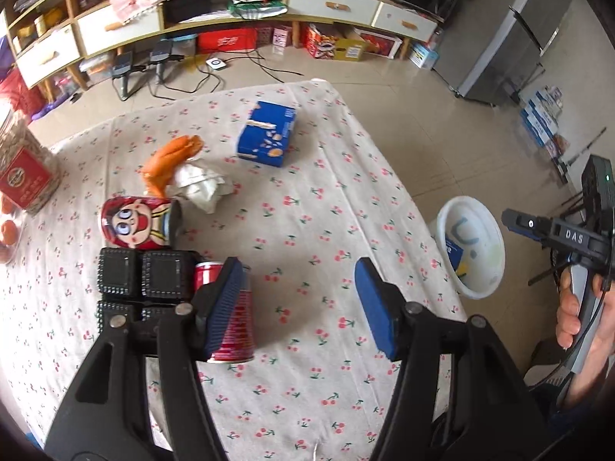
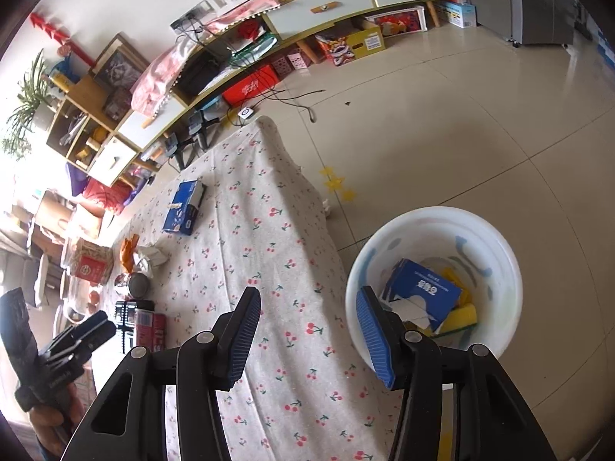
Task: Collect trash
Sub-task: 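Move both grippers back to the table toward the orange glove and white bag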
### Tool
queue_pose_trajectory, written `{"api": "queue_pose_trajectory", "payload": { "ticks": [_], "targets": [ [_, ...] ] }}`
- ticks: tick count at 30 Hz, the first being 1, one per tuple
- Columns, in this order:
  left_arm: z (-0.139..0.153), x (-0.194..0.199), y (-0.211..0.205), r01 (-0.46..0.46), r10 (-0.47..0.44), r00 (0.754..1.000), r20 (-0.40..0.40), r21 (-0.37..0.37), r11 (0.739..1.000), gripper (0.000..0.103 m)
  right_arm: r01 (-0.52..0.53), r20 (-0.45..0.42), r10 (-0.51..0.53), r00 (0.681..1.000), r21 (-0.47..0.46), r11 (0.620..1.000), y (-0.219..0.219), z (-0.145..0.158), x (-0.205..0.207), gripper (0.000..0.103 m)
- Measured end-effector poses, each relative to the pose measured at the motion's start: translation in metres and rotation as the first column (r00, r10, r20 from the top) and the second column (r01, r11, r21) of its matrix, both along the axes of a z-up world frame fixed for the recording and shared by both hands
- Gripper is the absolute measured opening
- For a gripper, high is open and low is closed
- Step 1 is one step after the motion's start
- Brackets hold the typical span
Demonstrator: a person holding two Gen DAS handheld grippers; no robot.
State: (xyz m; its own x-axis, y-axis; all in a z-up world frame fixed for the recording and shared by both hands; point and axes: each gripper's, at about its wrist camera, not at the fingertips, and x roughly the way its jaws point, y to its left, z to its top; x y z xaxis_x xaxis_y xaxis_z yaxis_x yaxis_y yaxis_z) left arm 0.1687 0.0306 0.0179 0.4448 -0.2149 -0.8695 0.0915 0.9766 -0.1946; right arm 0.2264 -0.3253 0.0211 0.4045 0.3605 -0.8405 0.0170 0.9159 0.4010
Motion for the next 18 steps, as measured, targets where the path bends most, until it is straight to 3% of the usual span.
{"api": "queue_pose_trajectory", "payload": {
  "ticks": [5,18],
  "targets": [
    [0.004,0.002,0.035,-0.066,0.066,0.998,0.004,-0.020,0.998,0.062,-0.054,0.012,0.054,0.998,0.006,0.999,0.032,0.003,0.003,0.054],
    [-0.008,0.013,0.091,-0.132,0.131,0.991,-0.030,-0.012,0.991,0.062,-0.171,0.088,0.171,0.981,-0.007,0.985,0.102,0.006,0.029,0.058]
  ]
}}
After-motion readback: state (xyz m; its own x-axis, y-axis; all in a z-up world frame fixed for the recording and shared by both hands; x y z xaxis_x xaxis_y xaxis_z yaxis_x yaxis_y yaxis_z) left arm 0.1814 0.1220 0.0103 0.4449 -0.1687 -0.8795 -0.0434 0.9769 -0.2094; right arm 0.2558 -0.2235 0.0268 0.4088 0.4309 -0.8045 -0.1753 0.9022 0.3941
